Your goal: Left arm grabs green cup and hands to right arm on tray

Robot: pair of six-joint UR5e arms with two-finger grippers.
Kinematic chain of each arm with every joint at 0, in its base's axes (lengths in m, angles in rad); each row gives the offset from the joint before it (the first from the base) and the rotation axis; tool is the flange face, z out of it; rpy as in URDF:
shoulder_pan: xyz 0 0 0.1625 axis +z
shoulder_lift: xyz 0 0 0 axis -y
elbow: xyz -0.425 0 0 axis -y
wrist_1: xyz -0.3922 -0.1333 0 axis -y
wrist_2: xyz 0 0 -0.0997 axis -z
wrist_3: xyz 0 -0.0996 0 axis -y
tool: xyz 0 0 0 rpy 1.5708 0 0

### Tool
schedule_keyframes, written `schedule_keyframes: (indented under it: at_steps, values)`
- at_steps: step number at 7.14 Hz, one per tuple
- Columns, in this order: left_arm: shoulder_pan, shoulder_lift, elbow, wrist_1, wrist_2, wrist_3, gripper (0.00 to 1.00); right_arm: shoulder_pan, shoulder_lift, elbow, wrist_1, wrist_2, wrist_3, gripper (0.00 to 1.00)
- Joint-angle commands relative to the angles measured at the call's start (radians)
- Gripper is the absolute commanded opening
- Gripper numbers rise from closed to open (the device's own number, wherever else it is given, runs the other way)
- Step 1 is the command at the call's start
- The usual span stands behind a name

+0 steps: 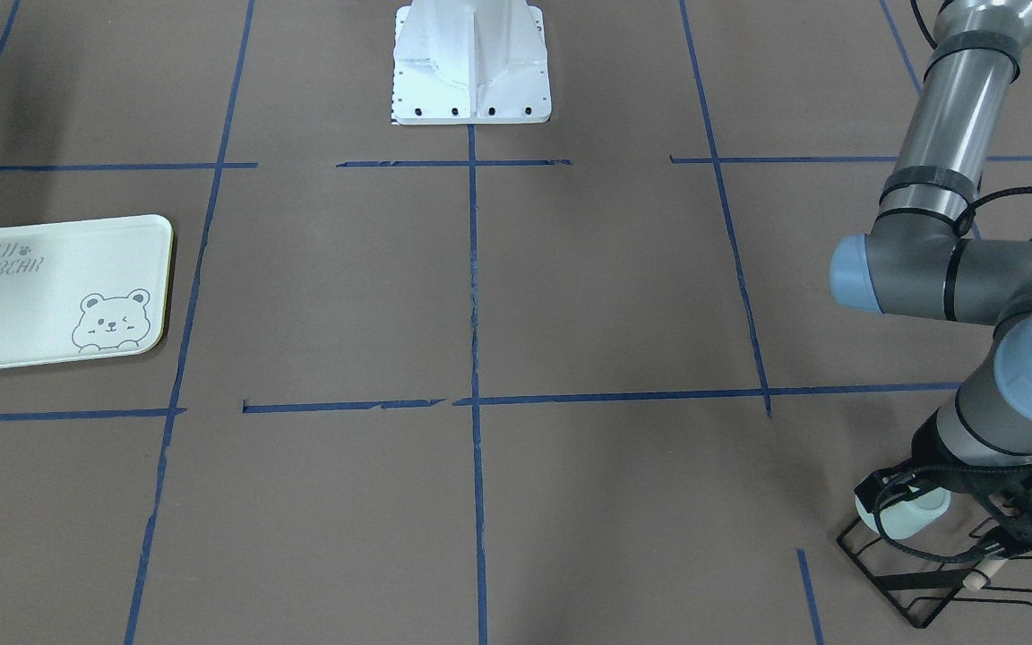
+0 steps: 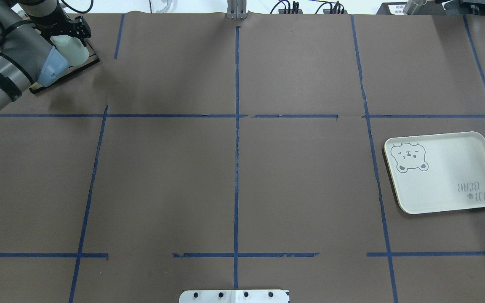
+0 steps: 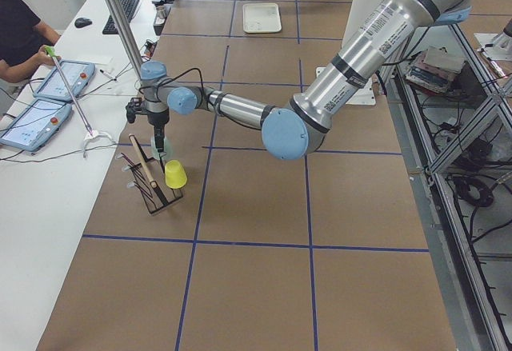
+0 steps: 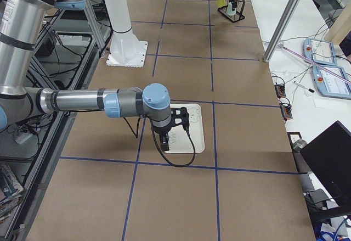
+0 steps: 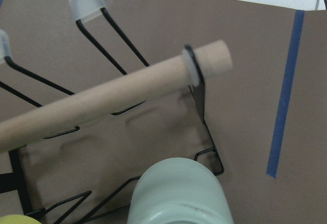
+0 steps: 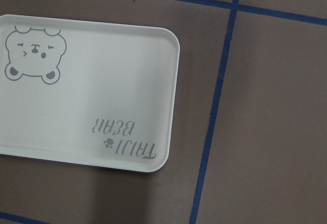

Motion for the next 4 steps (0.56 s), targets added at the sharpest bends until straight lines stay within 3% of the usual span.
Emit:
schedule_keyframes:
  at_steps: [1, 2, 4]
  values:
    - [-0.028, 0.001, -0.005, 0.001, -0.002, 0.047, 0.08, 0.0, 0.0, 0.001, 0.0, 0.0, 0.0, 1.0]
    - [-0.073, 0.004, -0.036, 0.009, -0.009, 0.087, 0.04, 0.0, 0.0, 0.001, -0.001, 0.0, 0.0, 1.0]
    - [-0.081, 0.075, -0.213, 0.044, -0.009, 0.089, 0.02, 0.0, -0.002, 0.001, -0.002, 0.015, 0.0, 1.0]
